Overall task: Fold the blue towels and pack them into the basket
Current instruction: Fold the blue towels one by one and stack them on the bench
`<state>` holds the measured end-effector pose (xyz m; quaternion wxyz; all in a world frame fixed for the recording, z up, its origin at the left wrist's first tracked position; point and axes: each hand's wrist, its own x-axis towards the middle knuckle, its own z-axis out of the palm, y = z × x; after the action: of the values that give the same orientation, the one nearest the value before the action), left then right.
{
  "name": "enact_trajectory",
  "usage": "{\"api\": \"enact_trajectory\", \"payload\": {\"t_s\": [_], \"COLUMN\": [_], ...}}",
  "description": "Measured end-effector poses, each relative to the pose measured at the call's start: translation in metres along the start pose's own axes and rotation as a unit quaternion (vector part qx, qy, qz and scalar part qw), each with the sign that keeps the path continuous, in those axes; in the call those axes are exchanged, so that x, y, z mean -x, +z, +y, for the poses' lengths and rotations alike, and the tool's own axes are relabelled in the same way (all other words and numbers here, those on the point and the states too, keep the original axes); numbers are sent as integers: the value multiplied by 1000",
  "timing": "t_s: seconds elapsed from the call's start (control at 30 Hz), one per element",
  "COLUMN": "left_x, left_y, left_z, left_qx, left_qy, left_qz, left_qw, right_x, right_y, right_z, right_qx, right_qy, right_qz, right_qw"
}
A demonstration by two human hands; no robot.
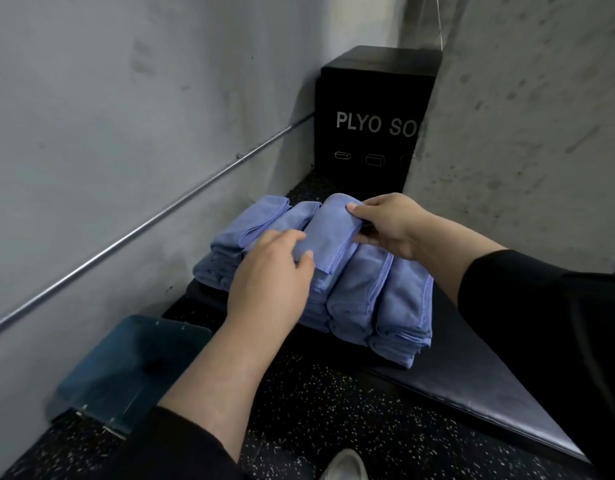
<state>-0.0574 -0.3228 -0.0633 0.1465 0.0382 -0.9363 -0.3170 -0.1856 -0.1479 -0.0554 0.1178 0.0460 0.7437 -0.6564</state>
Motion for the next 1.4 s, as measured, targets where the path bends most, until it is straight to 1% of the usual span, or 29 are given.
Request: {"api": "enact_trajectory", "payload": {"t_s": [0.03, 0.07, 0.1, 0.13, 0.17, 0.2, 0.23, 0.3, 0.37, 0.43, 0.6, 0.8, 0.87, 0.93, 1.03, 1.17, 1.27, 1.33, 1.4], "left_x": [-2, -4, -5, -5, -5, -5, -6, -7, -10, -10, -7, 3, 11, 20, 36, 68, 90, 101, 110], "left_y": [4, 8, 13, 18, 21, 23, 25, 24, 22, 20, 24, 46, 60, 79, 111, 158, 186, 202, 215], "left_z": [0, -1, -3, -3, -4, -4, -4, -4, -1, 4, 26, 79, 102, 128, 165, 214, 242, 254, 264], "left_qx": [-21, -47, -80, -115, -145, -160, -160, -139, -116, -95, -36, 37, 67, 83, 61, 33, 18, 12, -1], "left_qy": [25, 47, 63, 70, 70, 67, 64, 57, 45, 36, 48, 94, 107, 127, 171, 229, 255, 266, 280], "left_qz": [-15, -40, -75, -114, -149, -171, -175, -149, -120, -105, -78, -47, -53, -78, -129, -218, -269, -292, -311], "left_qw": [999, 997, 992, 984, 976, 970, 969, 977, 985, 989, 995, 994, 991, 985, 975, 948, 929, 918, 908], "right_x": [-7, -14, -20, -24, -25, -23, -23, -20, -14, -9, 13, 64, 90, 118, 161, 219, 257, 278, 293], "right_y": [2, 2, 1, 1, 2, 2, 2, 2, 1, -2, -26, -88, -117, -150, -203, -284, -340, -370, -393], "right_z": [3, 6, 10, 13, 17, 20, 23, 27, 27, 24, 18, 36, 52, 72, 102, 145, 183, 204, 217], "right_qx": [51, 148, 265, 365, 421, 439, 437, 417, 393, 369, 331, 319, 330, 350, 384, 435, 474, 494, 502], "right_qy": [-11, -32, -61, -91, -115, -137, -157, -192, -214, -228, -249, -251, -243, -226, -181, -77, 10, 70, 116], "right_qz": [13, 34, 54, 73, 89, 100, 106, 103, 103, 121, 157, 202, 214, 227, 251, 269, 294, 322, 366], "right_qw": [999, 988, 961, 924, 895, 882, 879, 883, 888, 893, 897, 891, 887, 880, 870, 856, 830, 804, 775]}}
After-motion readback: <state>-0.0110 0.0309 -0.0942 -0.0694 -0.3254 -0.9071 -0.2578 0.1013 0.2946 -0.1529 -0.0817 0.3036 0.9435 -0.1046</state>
